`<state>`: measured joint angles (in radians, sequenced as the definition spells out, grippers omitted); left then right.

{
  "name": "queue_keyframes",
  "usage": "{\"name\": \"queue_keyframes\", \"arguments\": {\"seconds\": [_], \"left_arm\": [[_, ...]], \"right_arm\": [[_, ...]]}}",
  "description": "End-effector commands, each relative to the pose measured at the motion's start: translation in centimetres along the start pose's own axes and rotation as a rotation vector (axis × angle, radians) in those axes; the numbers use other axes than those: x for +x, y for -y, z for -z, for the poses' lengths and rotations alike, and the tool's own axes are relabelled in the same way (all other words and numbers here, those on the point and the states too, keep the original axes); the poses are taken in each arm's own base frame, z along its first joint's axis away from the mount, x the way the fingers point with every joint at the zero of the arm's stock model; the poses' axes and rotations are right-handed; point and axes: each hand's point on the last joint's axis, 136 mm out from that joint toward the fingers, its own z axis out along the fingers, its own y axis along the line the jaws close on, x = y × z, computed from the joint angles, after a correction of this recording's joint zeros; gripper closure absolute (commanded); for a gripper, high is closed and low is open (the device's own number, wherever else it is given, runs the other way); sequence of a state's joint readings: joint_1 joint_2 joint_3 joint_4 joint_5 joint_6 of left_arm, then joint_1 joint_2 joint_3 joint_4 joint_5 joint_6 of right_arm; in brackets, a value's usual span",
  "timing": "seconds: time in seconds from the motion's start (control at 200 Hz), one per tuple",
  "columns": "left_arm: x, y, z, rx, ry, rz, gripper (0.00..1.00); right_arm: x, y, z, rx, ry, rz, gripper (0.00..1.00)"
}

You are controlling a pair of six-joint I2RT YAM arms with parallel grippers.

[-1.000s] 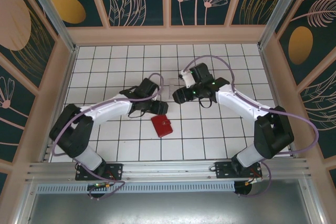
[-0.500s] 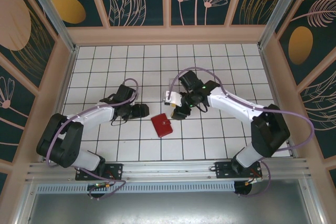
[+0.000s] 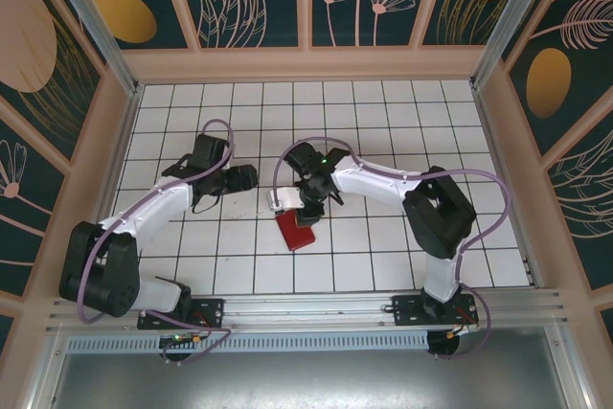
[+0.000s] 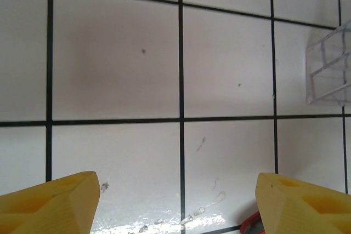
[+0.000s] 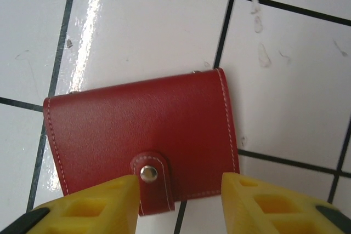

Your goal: Take the credit cards out of the card holder

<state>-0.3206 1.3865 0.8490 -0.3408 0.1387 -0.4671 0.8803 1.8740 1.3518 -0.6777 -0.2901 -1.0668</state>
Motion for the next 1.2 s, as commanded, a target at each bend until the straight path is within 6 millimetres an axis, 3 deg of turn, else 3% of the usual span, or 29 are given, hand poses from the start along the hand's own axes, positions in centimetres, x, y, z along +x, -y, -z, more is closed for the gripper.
{"name": "queue_keyframes", "arguments": {"seconds": [0.0, 0.23, 0.42, 0.591, 0.676, 0.831, 1.026, 1.196], "left_arm": [[-0.6, -0.6, 0.6, -0.049, 0.01, -0.029, 0.24], [-0.7, -0.4, 0.1, -0.042, 0.0, -0.032, 0.25], [-1.2, -1.4, -0.6, -0.076, 0.063, -0.037, 0.27], [-0.1, -2.4, -1.6, -0.104, 0.036, -0.019, 0.29], [-0.1, -1.9, -1.8, -0.088, 0.016, -0.022, 0.33], [-1.0, -0.9, -2.2, -0.047, 0.024, -0.008, 0.27], [-3.0, 0.9, -1.1, -0.001, 0.053, -0.034, 0.25], [-2.5, 1.1, -0.6, 0.014, 0.034, -0.037, 0.25]], "right_arm": [[0.3, -0.6, -0.3, -0.029, -0.041, 0.035, 0.58], [0.4, -1.8, -1.4, -0.075, -0.069, 0.02, 0.59], [2.1, -1.9, -2.8, -0.073, -0.118, 0.008, 0.59], [2.4, -2.4, -3.1, -0.098, -0.117, -0.027, 0.6], [2.7, -2.5, -3.2, -0.106, -0.113, -0.042, 0.6], [4.0, -1.4, -3.4, -0.055, -0.179, -0.05, 0.65], [4.0, -0.6, -2.6, -0.023, -0.17, -0.037, 0.71], [3.7, -1.0, -2.8, -0.018, -0.15, -0.057, 0.77]]}}
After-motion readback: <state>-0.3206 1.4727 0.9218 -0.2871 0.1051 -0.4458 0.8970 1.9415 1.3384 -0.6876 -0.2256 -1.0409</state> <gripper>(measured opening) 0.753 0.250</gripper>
